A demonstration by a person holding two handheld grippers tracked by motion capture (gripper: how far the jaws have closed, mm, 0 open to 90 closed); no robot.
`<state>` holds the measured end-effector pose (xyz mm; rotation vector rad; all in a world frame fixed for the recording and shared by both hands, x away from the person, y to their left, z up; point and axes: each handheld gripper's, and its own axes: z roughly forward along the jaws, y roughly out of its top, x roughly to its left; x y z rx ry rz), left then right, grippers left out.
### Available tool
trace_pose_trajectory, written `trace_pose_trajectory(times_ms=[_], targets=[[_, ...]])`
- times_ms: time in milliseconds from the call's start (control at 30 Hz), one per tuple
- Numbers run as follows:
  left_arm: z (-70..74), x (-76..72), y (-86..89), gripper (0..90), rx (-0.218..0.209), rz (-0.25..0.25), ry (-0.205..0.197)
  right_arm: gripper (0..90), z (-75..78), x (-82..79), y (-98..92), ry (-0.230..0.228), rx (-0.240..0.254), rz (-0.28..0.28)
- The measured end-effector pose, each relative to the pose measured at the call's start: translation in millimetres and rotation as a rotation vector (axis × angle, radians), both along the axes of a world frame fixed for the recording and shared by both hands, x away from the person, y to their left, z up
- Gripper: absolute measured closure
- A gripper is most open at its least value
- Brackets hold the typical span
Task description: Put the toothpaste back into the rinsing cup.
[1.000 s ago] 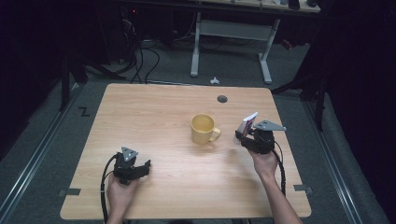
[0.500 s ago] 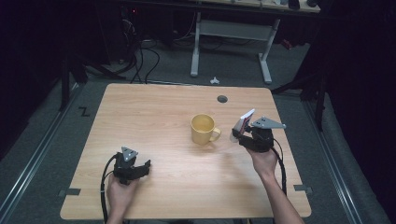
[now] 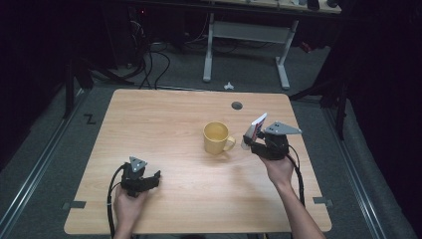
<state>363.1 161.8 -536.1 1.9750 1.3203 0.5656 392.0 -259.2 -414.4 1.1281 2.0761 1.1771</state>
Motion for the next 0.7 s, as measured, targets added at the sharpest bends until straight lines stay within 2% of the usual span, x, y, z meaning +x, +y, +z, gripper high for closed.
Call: trace_pose_trajectory(times_ms=[333, 400, 700], targets=[[0.0, 0.0, 0.1, 26.1, -0.001, -0.001, 0.000, 53.5, 12.8, 3.7, 11.0, -0.015, 0.017, 0.038], [0.0, 0.0, 0.0, 26.1, 0.000, -0.001, 0.000, 53.5, 16.6, 5.7, 14.8, -0.018, 0.033, 0.051], [0.2, 0.0, 0.3, 26.0, -0.002, -0.001, 0.002, 53.5, 22.3, 14.1, 27.3, -0.023, 0.059, 0.090]])
